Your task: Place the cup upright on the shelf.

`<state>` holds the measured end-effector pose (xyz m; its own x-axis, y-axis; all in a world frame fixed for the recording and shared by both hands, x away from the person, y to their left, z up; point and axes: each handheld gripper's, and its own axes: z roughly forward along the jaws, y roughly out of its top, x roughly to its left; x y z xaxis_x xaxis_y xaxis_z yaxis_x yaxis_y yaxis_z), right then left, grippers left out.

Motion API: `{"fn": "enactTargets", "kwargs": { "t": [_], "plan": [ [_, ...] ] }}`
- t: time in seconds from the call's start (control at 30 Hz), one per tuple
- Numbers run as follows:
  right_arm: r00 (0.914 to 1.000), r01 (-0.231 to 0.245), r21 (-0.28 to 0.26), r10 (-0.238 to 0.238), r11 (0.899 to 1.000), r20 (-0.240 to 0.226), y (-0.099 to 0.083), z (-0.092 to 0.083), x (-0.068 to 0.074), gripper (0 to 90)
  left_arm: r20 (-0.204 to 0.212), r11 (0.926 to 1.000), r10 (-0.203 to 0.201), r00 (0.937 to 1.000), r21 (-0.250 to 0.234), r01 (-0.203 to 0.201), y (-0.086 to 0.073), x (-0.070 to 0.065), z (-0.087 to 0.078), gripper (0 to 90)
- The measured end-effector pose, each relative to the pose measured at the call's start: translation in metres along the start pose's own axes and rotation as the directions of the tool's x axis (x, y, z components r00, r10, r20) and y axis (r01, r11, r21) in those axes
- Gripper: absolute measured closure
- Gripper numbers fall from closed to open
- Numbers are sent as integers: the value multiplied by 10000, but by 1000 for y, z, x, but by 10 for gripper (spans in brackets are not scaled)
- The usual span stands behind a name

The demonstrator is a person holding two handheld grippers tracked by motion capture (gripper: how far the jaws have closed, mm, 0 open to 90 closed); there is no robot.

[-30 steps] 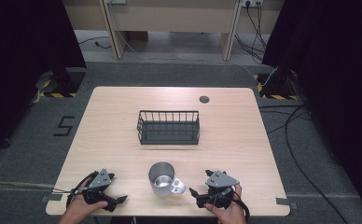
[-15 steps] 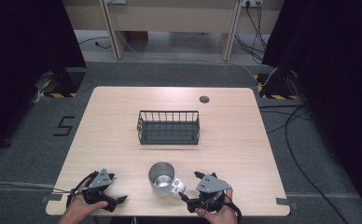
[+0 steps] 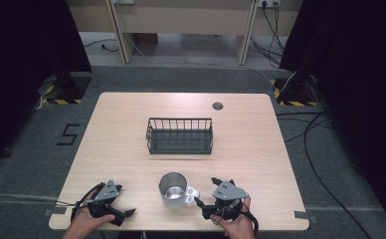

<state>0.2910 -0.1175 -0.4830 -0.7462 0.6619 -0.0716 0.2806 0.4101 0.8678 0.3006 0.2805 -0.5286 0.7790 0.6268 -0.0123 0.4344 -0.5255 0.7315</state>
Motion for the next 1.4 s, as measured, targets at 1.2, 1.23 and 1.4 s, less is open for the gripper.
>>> {"fn": "enactTargets", "kwargs": {
  "t": [1.2,1.23,1.4],
  "plan": [
    [9885,-182,-1519,-50,9882,-1512,32,9,19,149,1,10000,27,10000,26,-27,0,0,0,0],
    [9881,-156,-1511,-79,9884,-1535,33,10,20,150,1,10000,25,10000,23,-25,0,0,0,0],
    [9878,-64,-1503,-172,9886,-1551,36,15,24,149,1,10000,25,10000,24,-25,0,0,0,0]
  ]
}}
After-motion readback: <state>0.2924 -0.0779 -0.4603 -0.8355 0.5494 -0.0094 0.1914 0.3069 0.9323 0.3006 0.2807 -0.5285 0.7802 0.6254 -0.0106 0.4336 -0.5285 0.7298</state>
